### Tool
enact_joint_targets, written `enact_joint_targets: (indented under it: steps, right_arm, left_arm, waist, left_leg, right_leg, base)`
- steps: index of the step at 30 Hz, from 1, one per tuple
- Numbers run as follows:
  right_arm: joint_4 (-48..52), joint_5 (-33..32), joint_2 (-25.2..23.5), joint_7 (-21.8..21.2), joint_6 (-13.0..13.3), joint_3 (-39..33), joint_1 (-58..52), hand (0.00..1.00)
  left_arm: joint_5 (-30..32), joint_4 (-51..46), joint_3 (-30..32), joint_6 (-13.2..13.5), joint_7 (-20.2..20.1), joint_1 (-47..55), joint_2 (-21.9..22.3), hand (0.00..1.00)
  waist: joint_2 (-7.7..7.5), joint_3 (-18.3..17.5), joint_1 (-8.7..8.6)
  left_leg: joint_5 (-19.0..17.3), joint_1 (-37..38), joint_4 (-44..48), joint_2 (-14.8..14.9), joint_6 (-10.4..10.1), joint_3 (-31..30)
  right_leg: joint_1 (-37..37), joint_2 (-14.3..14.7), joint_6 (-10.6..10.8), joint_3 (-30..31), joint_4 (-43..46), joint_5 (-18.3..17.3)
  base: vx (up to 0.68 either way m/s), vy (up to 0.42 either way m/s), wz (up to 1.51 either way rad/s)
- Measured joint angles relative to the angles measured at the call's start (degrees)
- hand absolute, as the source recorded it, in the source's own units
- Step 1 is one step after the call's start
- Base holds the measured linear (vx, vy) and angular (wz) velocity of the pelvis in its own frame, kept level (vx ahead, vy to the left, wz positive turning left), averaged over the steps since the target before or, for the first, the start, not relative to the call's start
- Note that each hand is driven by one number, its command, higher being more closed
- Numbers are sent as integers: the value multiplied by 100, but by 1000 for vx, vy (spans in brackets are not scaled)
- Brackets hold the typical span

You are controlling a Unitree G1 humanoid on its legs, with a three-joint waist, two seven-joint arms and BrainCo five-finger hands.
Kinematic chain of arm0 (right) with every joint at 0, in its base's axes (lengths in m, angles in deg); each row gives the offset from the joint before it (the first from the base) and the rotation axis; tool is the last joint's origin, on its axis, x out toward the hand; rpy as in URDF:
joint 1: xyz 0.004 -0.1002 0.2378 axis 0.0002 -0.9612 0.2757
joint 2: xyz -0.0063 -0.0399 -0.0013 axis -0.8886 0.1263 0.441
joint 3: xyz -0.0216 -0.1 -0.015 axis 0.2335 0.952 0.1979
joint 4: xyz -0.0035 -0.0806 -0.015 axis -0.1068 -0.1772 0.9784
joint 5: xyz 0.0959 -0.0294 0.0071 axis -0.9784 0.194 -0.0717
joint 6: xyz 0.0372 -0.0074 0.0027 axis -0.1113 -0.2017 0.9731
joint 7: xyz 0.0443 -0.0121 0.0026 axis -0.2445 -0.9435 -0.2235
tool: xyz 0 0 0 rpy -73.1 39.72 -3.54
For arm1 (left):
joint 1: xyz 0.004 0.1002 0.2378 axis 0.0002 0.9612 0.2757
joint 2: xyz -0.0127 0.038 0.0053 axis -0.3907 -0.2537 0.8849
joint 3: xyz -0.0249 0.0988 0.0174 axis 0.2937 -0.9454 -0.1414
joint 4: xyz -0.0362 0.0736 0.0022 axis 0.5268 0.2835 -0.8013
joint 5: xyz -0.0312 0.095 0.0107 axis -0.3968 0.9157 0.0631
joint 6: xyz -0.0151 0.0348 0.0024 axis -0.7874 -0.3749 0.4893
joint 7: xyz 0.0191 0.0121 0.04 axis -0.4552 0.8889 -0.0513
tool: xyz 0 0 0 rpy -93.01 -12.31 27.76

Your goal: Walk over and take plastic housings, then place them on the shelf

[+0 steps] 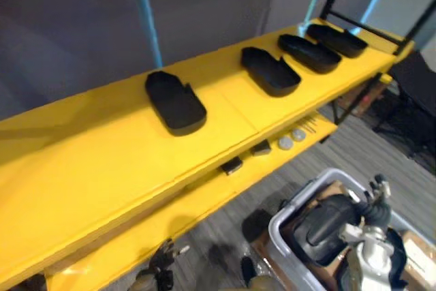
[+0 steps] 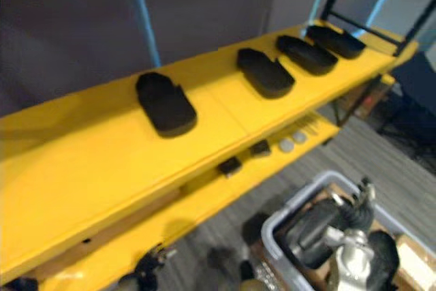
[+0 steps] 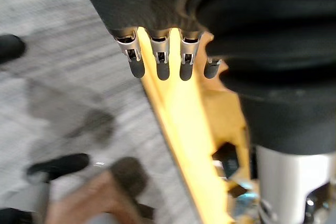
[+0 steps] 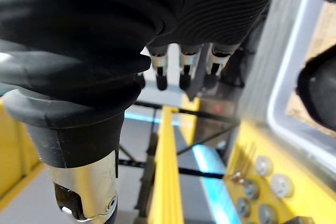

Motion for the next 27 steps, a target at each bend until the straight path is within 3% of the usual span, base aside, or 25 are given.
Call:
enact_joint_targets:
  steps: [1, 2, 3, 4, 5, 6, 12, 14, 16, 17, 18, 19, 20, 23, 24, 25, 26, 27]
  right_arm:
    - [-46, -3, 137, -9, 3, 86, 212, 0]
    - [-47, 0, 190, -8, 4, 145, 392, 0]
    - [-12, 2, 208, -14, 27, 167, 542, 0]
    - [-12, 0, 234, -12, 35, 157, 606, 0]
    - [-35, -2, 286, -12, 33, 141, 602, 0]
    - [-63, -4, 284, -11, 9, 143, 597, 0]
    - [-48, -191, 270, 6, 22, 248, 475, 0]
    - [80, -192, 154, -42, 23, 313, 228, 0]
    - [336, -191, 73, -138, 26, 469, 49, 0]
    - [500, -167, -103, -169, 31, 569, 50, 0]
    - [552, -143, -132, -164, 39, 639, 87, 0]
    - [552, -56, -115, -138, 64, 730, 126, 0]
    - [541, -1, -98, -79, 98, 776, 144, 0]
    - [410, 5, -62, 85, 101, 1060, 462, 0]
    - [385, 6, -60, 111, 97, 1126, 538, 0]
    - [371, 7, -61, 144, 89, 1187, 612, 0]
    - [279, 53, 40, 168, 35, 1182, 740, 0]
    - [218, 95, 89, 176, -21, 1182, 819, 0]
  left_arm:
    - [-90, 43, 60, 57, 17, 58, 14, 0]
    - [-178, 74, 69, 98, 75, 133, 15, 0]
    - [-189, 138, 70, 147, 136, 146, -6, 0]
    - [-189, 233, 34, 181, 157, 83, -28, 0]
    - [-190, 348, 34, 204, 162, -41, -96, 0]
    - [-189, 403, 30, 218, 162, -76, -133, 0]
    - [-139, 459, -56, 365, 133, -47, -167, 0]
    - [-110, 394, 152, 390, 121, 41, -163, 0]
    - [-98, 201, 512, 378, 185, 212, -138, 0]
    - [-116, 172, 753, 369, 213, 338, -191, 0]
    - [-125, 224, 895, 357, 223, 347, -174, 0]
    - [-160, 272, 1024, 319, 306, 433, -118, 0]
    - [-200, 266, 1075, 302, 328, 527, -166, 0]
    - [-193, 262, 1300, 123, 333, 849, -264, 0]
    - [-201, 258, 1339, 100, 332, 909, -277, 0]
    - [-215, 258, 1466, 43, 331, 1021, -334, 0]
    - [-385, 286, 1564, -62, 329, 1006, -265, 0]
    - [-440, 286, 1618, -86, 318, 1025, -190, 0]
  waist:
    - [186, -15, 168]
    - [311, -16, 263]
    - [346, -30, 286]
    - [396, -66, 261]
    - [310, -16, 198]
    - [251, 34, 212]
    - [329, 154, 257]
    - [274, 192, 284]
    - [119, 282, 307]
    - [59, 257, 456]
    - [78, 286, 487]
    - [219, 272, 502]
    - [298, 278, 523]
    - [239, 239, 656]
    - [209, 221, 674]
    - [74, 142, 678]
    - [140, 101, 822]
    - [221, 92, 880]
  left_leg:
    - [-259, -2, -111, -173, 92, -462]
    - [-414, 138, -294, -162, 44, -495]
    - [-482, 336, -837, -206, -74, -454]
    - [-526, 352, -1150, -245, -151, -438]
    - [-593, 353, -1440, -289, -313, -435]
    - [-561, 353, -1447, -322, -314, -419]
    - [-574, 669, -1435, -311, -329, -430]
    - [-667, 816, -1380, -298, -325, -291]
    - [-853, 833, -1057, -310, -171, -209]
    - [-851, 825, -1042, -275, -119, 38]
    - [-842, 820, -1016, -176, -116, 192]
    - [-781, 792, -993, 94, -215, 321]
    - [-685, 781, -1035, 297, -288, 328]
    - [-583, 688, -1040, 586, -437, 475]
    - [-572, 634, -1032, 598, -465, 503]
    - [-589, 491, -966, 543, -582, 482]
    - [-604, 346, -906, 586, -628, 338]
    - [-573, 307, -990, 599, -605, 196]
  right_leg:
    - [-55, 151, 7, 312, -61, 32]
    - [-115, 212, -72, 287, -97, 86]
    - [-238, 139, -200, -14, -153, 167]
    - [-353, 59, -195, -206, -143, 211]
    - [-508, -23, -50, -300, -88, 372]
    - [-517, -43, -3, -321, -84, 422]
    - [-458, -9, 144, -413, 164, 539]
    - [-351, 13, 201, -581, 192, 579]
    - [-321, 100, 157, -665, 189, 736]
    - [-288, 40, 87, -658, -85, 839]
    - [-408, -6, -99, -926, 106, 543]
    - [-824, 36, -706, -1449, 1208, 23]
    - [-1052, -64, -765, -1750, 2210, -310]
    - [-1011, -494, -810, -1964, 3311, -756]
    - [-960, -594, -815, -1980, 3398, -758]
    - [-842, -764, -835, -2025, 3342, -316]
    - [-833, -611, -630, -2208, 2967, -368]
    - [-853, -543, -626, -2271, 2773, -318]
  base:
    - [-128, 23, -137]
    - [-117, 66, -145]
    - [-58, 97, -72]
    - [-64, 106, -18]
    - [-71, 72, 13]
    - [-53, 40, 9]
    - [0, 8, -16]
    - [-72, -32, -36]
    - [-183, -85, -61]
    - [-207, -84, -82]
    - [-255, -44, -95]
    - [-199, 17, -57]
    - [-178, 22, -39]
    - [-87, -107, -35]
    - [46, -194, -36]
    - [73, -240, -49]
    - [78, -249, -63]
    - [5, -260, -91]
